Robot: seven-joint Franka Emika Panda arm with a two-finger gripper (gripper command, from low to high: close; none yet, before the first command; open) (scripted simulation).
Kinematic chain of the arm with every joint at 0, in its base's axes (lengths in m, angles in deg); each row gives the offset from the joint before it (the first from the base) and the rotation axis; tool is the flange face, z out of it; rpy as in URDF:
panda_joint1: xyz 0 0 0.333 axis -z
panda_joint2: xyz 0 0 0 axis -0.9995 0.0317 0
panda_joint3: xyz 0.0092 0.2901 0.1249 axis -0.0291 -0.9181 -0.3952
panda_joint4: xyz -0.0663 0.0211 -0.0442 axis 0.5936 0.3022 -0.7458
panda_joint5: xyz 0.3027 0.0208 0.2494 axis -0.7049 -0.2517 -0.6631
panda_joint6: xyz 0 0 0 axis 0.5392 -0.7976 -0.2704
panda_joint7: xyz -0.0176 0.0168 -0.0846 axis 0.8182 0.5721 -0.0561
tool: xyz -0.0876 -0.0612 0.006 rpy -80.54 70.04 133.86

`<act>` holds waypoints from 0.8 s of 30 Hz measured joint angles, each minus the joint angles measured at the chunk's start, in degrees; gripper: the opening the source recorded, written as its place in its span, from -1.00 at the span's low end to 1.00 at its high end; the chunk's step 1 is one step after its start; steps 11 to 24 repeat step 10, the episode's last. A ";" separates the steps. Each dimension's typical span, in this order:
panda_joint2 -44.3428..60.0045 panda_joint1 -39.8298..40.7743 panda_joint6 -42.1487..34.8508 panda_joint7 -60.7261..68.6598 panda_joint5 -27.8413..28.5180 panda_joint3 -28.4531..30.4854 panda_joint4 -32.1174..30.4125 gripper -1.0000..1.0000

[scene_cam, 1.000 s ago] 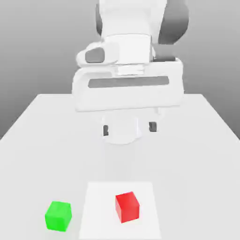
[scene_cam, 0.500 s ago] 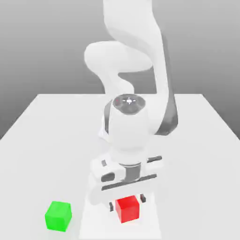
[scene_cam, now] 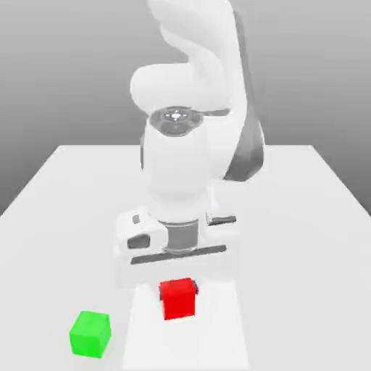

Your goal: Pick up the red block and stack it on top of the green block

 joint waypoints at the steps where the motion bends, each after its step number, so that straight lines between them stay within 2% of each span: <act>1: -0.08 2.05 -1.31 -1.72 -0.29 1.61 1.22 -1.00; 3: 2.20 3.83 -0.75 -2.95 -1.73 2.79 2.85 -1.00; 6: 7.87 5.17 4.01 -1.45 -4.74 1.65 3.60 -1.00; 7: 9.38 5.56 5.37 -0.93 -5.50 1.18 3.71 1.00; 24: 9.38 5.56 5.37 -0.93 -5.50 1.18 3.71 1.00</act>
